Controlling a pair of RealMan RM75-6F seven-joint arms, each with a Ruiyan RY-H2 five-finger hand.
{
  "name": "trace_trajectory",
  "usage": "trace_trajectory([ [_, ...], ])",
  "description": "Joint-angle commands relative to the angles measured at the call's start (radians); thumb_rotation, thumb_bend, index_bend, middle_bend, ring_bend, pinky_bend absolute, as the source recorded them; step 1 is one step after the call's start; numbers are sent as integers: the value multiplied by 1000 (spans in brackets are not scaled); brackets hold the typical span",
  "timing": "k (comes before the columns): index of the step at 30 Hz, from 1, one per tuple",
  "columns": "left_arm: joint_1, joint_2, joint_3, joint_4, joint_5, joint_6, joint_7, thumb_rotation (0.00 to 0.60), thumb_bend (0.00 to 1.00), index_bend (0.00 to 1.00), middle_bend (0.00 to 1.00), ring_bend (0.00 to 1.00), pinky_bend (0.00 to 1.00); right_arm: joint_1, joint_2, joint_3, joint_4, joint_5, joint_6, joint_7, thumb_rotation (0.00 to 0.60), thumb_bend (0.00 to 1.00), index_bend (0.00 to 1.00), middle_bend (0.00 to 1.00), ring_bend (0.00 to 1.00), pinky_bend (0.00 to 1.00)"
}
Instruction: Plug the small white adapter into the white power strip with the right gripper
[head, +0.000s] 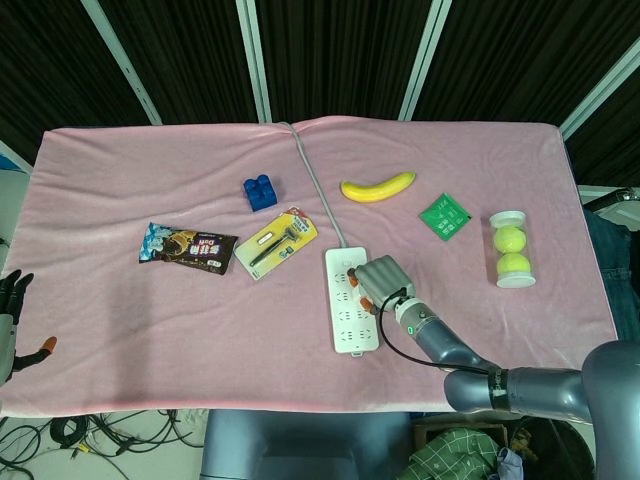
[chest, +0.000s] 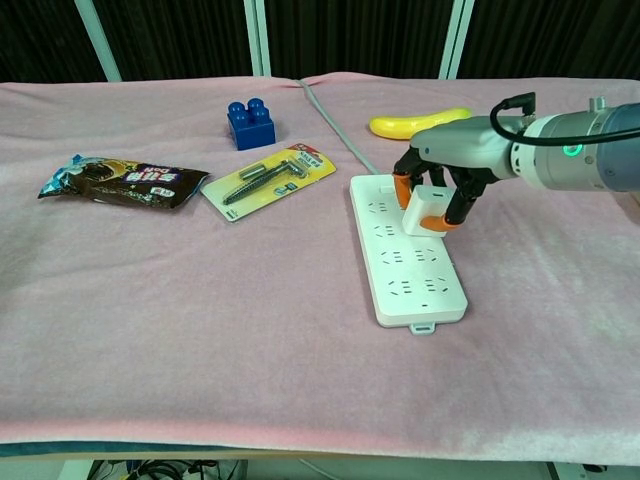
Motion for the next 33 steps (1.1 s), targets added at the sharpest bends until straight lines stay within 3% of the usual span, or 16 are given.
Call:
trace_trajectory([
  [1, 0, 0, 0, -1, -1, -1, 2, 600, 236, 9, 0, 0, 0, -9, -11, -10, 4, -28, 14, -8, 600, 474, 886, 827, 816, 610],
  [16, -2, 2, 0, -4, -7, -4, 7, 600, 236, 9, 0, 0, 0, -37, -58, -32, 20, -109, 37, -37, 600, 510, 949, 878, 890, 711],
  [21, -2, 2, 0, -3, -7, -4, 7, 600, 235, 9, 0, 0, 0, -44, -65, -25, 31, -113, 47, -41, 600, 511, 943, 819, 846, 676],
  [23, -2, 2, -1, -3, -7, -3, 7, 600, 236, 9, 0, 0, 0, -50, -66, -17, 32, -121, 61, -37, 600, 505, 874, 759, 796, 644],
  [25, -2, 3, -1, -3, -7, -4, 7, 600, 236, 9, 0, 0, 0, -56, -62, -10, 30, -129, 75, -35, 600, 478, 733, 661, 712, 607],
  [30, -2, 3, 0, -3, -8, -5, 9, 600, 235, 9, 0, 0, 0, -55, -33, -9, 0, -99, 67, -53, 600, 344, 297, 245, 442, 458],
  [33, -2, 3, 0, -4, -8, -4, 11, 600, 236, 9, 0, 0, 0, -50, -9, -1, -25, -69, 56, -53, 600, 276, 148, 87, 335, 401],
])
